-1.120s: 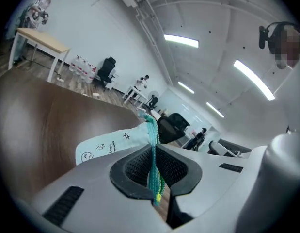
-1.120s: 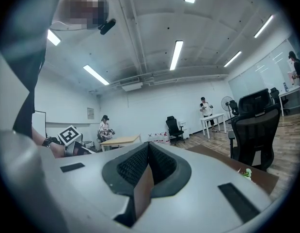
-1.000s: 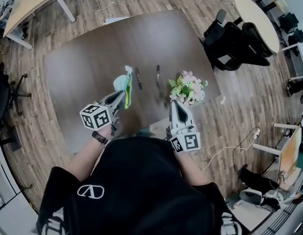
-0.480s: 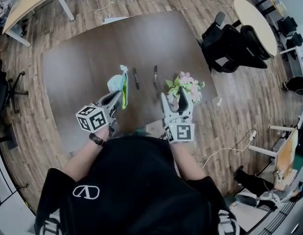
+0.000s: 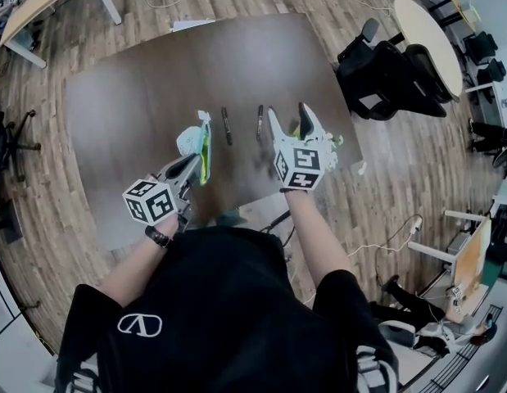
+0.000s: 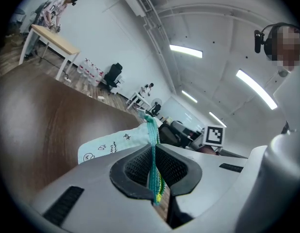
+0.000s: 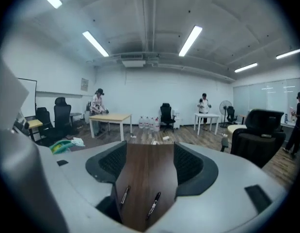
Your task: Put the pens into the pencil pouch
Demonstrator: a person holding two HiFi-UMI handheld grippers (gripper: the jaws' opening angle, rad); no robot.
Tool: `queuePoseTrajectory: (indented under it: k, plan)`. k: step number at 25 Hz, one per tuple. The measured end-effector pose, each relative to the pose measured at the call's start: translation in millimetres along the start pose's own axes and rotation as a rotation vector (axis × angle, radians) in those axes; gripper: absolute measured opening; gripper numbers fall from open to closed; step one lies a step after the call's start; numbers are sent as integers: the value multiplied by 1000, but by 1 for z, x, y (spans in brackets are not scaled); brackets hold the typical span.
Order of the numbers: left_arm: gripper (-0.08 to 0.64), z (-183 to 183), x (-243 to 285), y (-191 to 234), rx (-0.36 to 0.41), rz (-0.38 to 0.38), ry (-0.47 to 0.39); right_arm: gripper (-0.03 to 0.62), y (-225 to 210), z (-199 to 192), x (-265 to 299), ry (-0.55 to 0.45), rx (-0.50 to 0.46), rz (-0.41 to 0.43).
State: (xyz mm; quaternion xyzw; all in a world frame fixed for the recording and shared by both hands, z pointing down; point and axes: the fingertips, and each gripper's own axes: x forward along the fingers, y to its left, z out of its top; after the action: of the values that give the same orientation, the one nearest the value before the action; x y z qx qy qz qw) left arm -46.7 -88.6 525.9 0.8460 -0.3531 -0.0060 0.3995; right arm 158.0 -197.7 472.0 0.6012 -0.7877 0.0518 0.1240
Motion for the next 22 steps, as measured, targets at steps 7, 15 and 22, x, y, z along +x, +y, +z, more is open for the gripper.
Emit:
queuePoseTrajectory:
  k: [7, 15, 22]
  plan:
    - [23, -12, -10, 20, -40, 32, 15, 269, 4, -109, 94, 388, 72, 40]
    - [23, -27, -19, 35, -78, 76, 30, 249, 0, -237, 137, 713, 166, 9]
    - [23, -38, -23, 42, -104, 99, 40, 212, -14, -292, 150, 880, 226, -20]
